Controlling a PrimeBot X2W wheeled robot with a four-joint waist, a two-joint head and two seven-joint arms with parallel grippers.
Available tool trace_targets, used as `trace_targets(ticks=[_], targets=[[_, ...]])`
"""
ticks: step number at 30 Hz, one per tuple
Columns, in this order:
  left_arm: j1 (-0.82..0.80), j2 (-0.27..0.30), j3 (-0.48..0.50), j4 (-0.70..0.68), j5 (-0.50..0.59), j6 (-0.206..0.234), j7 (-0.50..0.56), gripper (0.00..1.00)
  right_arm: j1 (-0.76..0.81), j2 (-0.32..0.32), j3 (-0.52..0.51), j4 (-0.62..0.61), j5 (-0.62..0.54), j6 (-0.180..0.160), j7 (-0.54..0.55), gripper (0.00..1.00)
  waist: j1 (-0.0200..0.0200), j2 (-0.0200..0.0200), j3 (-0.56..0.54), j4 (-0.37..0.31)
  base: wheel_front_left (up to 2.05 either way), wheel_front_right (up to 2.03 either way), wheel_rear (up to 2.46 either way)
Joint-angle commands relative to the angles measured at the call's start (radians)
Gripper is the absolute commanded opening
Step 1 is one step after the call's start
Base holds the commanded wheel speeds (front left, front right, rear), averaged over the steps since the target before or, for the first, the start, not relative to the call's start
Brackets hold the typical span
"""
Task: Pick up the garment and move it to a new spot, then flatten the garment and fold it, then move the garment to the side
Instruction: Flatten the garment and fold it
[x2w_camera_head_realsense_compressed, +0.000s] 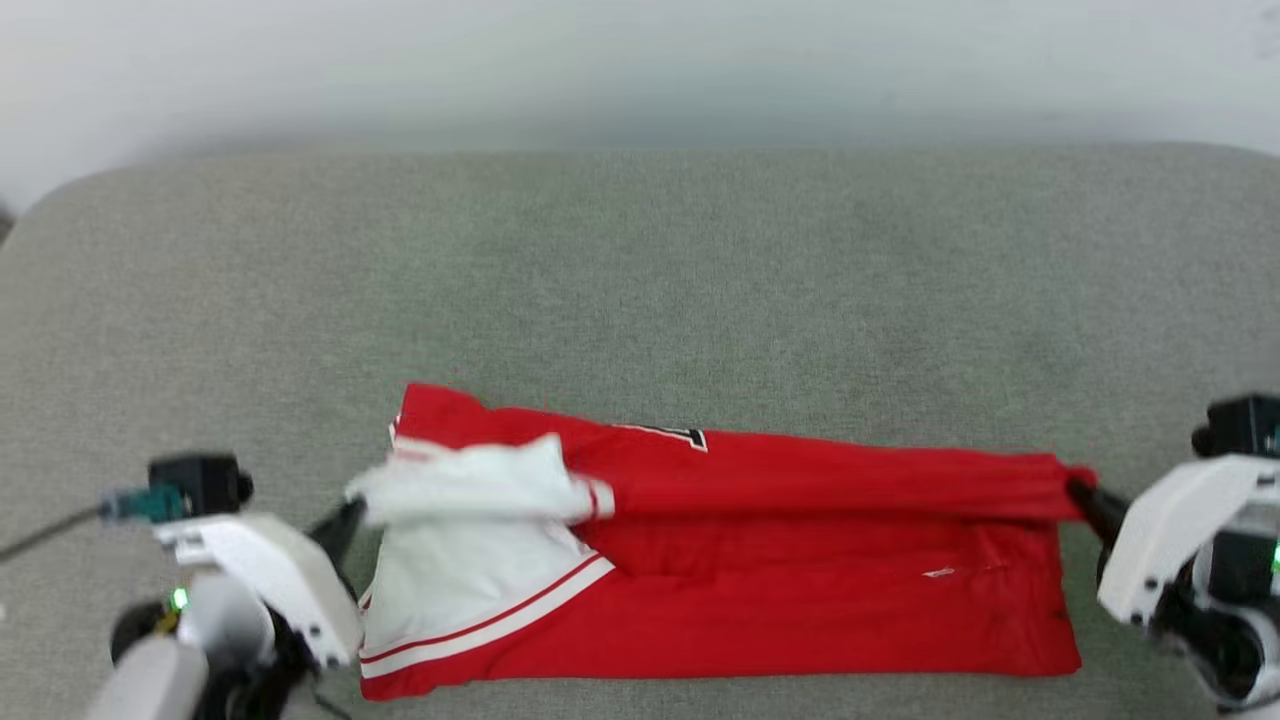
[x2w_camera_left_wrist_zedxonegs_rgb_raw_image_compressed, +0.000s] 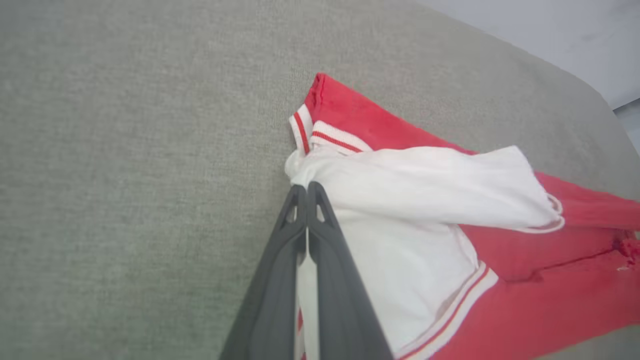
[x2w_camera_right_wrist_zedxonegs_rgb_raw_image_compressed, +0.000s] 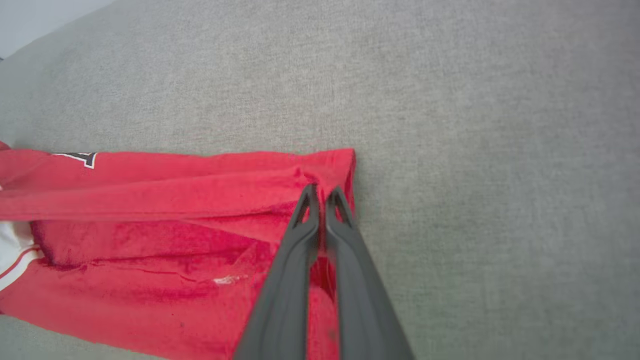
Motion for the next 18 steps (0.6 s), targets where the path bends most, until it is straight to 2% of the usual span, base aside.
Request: trace_targets(ticks=[1, 4, 5, 6, 7, 8, 13, 18], targets=[[0.039, -0.005, 0.003, -0.010, -0.012, 0.009, -0.007, 0.00, 0.036, 0.005, -0.008, -0.007, -0.002, 0.000, -0.010, 0.00, 0.0000, 0.0000, -0.014, 0.002, 0.00, 0.00, 0.00], [0.136, -0.030, -0.007, -0.017, -0.040, 0.025, 0.006, 0.00, 0.108, 0.019, -0.007, -0.001, -0.003, 0.000, -0.036, 0.00, 0.0000, 0.0000, -0.026, -0.001, 0.00, 0.00, 0.00], [0.158, -0.040, -0.014, -0.012, -0.047, 0.029, 0.009, 0.04, 0.128, 0.028, -0.008, 0.007, -0.002, 0.000, -0.048, 0.28, 0.0000, 0.0000, -0.028, -0.002, 0.00, 0.00, 0.00], [0.178, -0.053, -0.024, -0.005, -0.052, 0.029, 0.011, 0.45, 0.149, 0.039, -0.010, 0.020, 0.002, 0.000, -0.063, 0.78, 0.0000, 0.0000, -0.030, -0.003, 0.00, 0.00, 0.00], [0.190, -0.066, -0.028, 0.000, -0.057, 0.027, 0.003, 0.67, 0.162, 0.042, -0.011, 0.029, -0.001, 0.000, -0.087, 1.00, 0.0000, 0.0000, -0.031, -0.003, 0.00, 0.00, 0.00], [0.195, -0.074, -0.028, 0.010, -0.055, 0.030, -0.012, 1.00, 0.172, 0.045, -0.015, 0.041, -0.005, 0.000, -0.111, 1.00, 0.0000, 0.0000, -0.032, -0.003, 0.00, 0.00, 0.00], [0.200, -0.107, -0.029, 0.045, -0.009, 0.022, -0.132, 1.00, 0.206, 0.051, -0.001, 0.092, -0.012, 0.000, -0.246, 1.00, 0.0000, 0.0000, -0.050, -0.002, 0.00, 0.00, 0.00], [0.186, -0.115, -0.018, 0.016, 0.059, 0.019, -0.285, 1.00, 0.208, 0.029, 0.021, 0.039, 0.010, 0.000, -0.342, 1.00, 0.0000, 0.0000, -0.083, -0.009, 0.00, 0.00, 0.00]])
